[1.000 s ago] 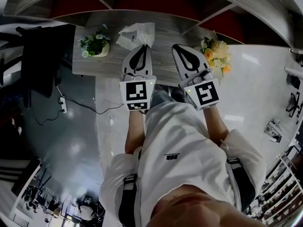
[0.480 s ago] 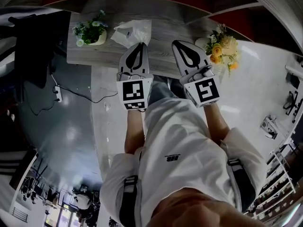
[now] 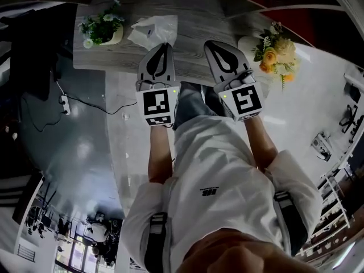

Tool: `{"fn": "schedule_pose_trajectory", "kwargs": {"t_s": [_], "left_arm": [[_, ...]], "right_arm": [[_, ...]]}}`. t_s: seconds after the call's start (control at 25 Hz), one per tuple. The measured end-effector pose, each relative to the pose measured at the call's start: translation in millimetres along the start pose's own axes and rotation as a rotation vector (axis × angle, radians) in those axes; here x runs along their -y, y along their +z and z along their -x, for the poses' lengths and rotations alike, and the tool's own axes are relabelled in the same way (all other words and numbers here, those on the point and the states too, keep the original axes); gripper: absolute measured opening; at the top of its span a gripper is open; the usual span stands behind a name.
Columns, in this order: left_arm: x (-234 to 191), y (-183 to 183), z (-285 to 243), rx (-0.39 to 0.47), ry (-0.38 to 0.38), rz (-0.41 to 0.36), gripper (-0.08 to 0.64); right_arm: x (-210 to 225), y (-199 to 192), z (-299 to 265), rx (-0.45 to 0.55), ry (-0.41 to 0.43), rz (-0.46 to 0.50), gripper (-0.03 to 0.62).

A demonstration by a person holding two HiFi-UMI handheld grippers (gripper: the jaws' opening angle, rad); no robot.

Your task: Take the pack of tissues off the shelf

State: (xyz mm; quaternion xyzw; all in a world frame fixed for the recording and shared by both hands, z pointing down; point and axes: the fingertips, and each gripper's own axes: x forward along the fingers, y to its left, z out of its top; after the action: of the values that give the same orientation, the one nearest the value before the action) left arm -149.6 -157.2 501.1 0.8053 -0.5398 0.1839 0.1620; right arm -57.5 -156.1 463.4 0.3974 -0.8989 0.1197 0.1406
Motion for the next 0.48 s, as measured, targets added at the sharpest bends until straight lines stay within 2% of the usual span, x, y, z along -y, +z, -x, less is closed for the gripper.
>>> {"fn": "schedule_pose_trajectory", "kwargs": {"t_s": [0.48], "left_arm": [[-7.1, -48.3, -23.1, -0.052, -0.006, -0.001, 0.029]], "right_arm": [[4.2, -49.4, -20.2, -0.06, 0.009, 0.001, 0.026]]}}
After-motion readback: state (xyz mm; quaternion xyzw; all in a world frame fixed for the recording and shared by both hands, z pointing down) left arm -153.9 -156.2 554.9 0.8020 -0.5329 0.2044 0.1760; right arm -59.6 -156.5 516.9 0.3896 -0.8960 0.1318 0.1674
